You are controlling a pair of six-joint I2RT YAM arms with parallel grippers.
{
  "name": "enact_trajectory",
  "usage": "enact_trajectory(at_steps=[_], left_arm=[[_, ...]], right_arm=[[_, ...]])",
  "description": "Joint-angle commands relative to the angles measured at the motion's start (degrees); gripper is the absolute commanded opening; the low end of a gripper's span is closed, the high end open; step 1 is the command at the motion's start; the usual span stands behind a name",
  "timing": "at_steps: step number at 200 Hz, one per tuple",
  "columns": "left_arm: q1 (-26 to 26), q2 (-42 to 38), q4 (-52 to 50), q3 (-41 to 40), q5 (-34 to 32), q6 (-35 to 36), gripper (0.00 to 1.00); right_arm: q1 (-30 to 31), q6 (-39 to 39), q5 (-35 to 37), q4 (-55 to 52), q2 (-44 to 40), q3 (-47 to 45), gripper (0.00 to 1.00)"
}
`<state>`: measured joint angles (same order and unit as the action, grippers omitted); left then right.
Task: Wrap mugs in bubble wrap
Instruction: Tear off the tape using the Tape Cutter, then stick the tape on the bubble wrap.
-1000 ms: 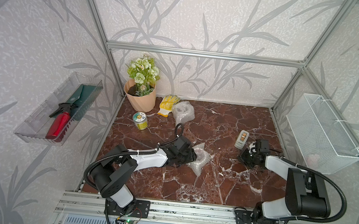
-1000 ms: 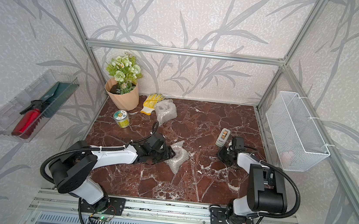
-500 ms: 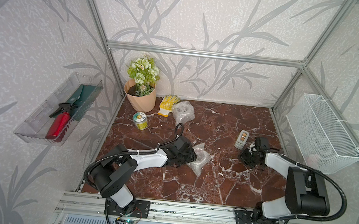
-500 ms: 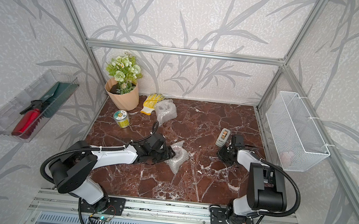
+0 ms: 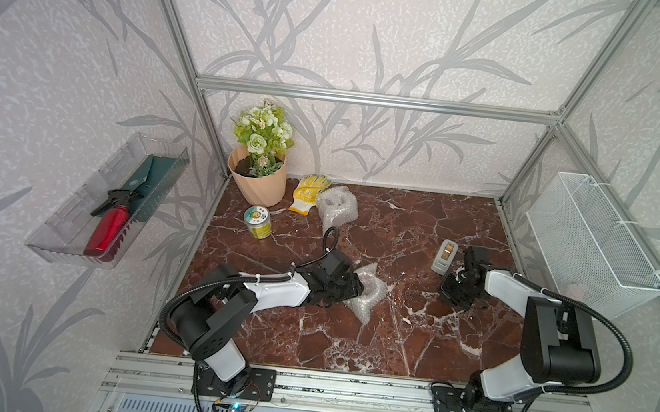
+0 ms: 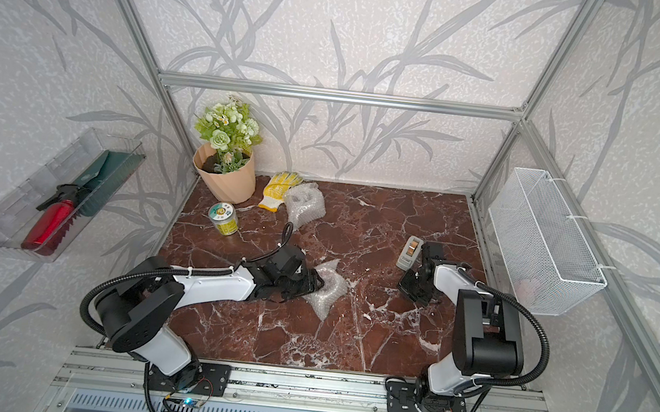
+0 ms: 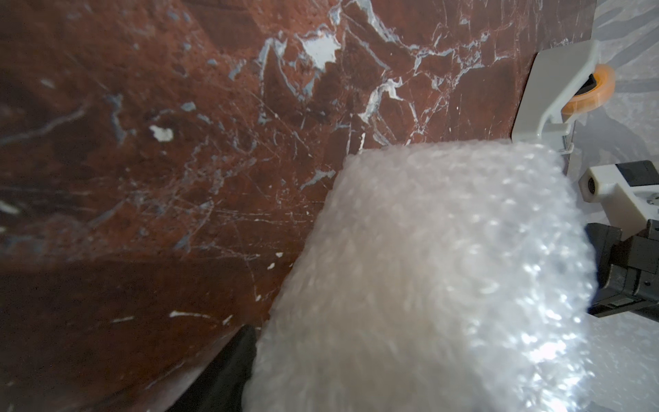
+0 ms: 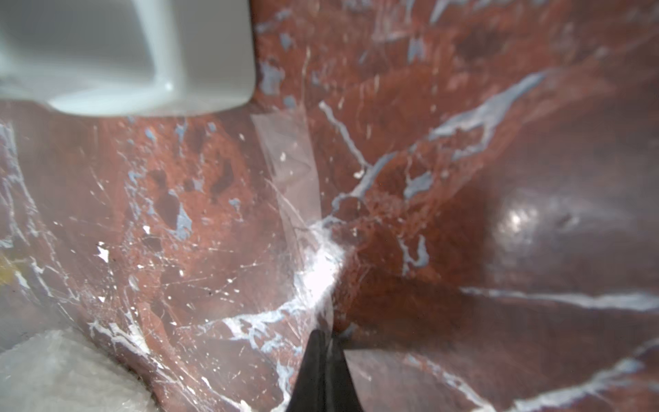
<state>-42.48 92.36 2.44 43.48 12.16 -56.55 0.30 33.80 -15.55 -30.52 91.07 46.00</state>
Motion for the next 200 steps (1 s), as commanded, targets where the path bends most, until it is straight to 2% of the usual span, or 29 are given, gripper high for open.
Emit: enact_trajectory(at_steps=[1,27,51,85,116,150,200], left_arm=[[-0.27,3.26,-5.87,-1.04,-0.71,1.18,0.66],[-0.32,3.62,-6.09,-0.49,-0.48,1.80,0.66],[-0.32,3.42,-7.42,0.29,-0.76,3.45,0.66],[-0.32,3.62,-6.96,0.97,0.53,5.88,0.66],[-0.33,3.98,-4.66,1.12,2.63,6.96,0.66],[-0.41,4.07,-4.23,1.59,3.33,8.10,0.66],[-0.50,4.35,-3.45,1.34,3.78,8.04,0.66]], right_arm=[[0.47,-1.28,3.37,-10.51,2.57,-2.73,0.00],[1.36,-1.13,-0.83,-9.84,-7.35,-2.64,0.00],[3.15,-2.92,-2.30,-14.15,-18.01,2.27,0.00],[3.81,-4.63,-10.07,-21.93,-23.83,9.04,0.00],[6.95,-3.29,-19.35,-22.60,-24.32,11.92,0.00],[13.23,-3.01,-27.40,-17.76,-21.14,14.42,0.00],[24.34,-0.79,-31.06,-9.33,-12.32,19.00,0.00]])
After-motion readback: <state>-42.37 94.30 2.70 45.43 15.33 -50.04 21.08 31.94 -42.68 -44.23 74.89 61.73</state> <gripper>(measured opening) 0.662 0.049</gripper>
